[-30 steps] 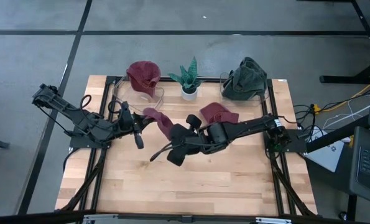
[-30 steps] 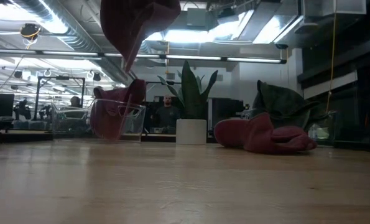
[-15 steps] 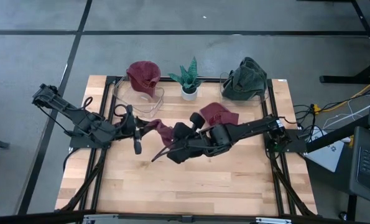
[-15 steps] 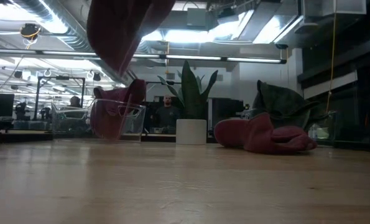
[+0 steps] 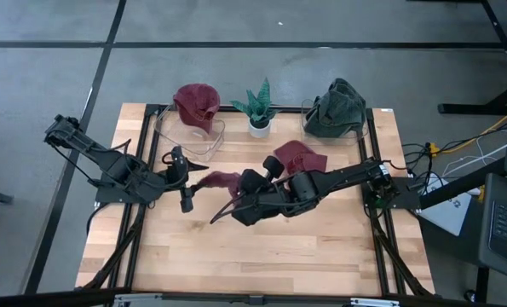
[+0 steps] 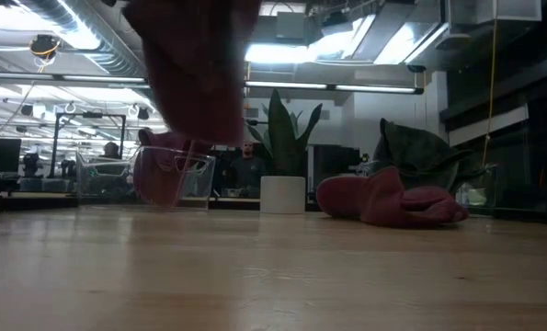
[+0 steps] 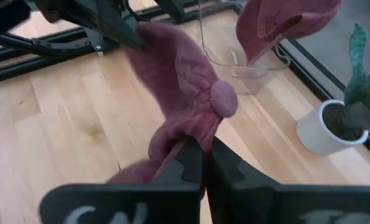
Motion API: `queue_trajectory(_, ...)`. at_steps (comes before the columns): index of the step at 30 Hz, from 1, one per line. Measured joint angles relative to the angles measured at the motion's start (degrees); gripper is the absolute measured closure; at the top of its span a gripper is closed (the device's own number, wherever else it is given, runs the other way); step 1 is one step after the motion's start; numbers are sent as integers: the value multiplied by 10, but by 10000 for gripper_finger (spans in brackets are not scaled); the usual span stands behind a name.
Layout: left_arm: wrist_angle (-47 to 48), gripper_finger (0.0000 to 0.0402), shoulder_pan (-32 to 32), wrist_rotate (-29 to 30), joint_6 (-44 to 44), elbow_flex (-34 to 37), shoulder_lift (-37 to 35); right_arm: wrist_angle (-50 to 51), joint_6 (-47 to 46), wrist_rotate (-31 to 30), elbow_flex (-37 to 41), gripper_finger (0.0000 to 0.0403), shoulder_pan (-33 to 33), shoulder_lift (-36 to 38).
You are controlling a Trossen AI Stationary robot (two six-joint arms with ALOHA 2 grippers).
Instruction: Pick & Place hat
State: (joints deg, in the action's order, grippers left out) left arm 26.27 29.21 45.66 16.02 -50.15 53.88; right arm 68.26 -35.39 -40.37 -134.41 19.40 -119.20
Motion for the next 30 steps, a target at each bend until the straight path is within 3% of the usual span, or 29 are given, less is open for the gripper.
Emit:
queue_trajectory(8,-3,169,0,0,8,0,0,11,-8,5,0,401,0,0)
queue_trajectory(15,-64,168,-1,1,-29,0,18,-2,8,14,0,401,0,0)
queue_trajectory(30,-93,167,-21,18,-93,0,76,-27,30,33,0,401,3,0)
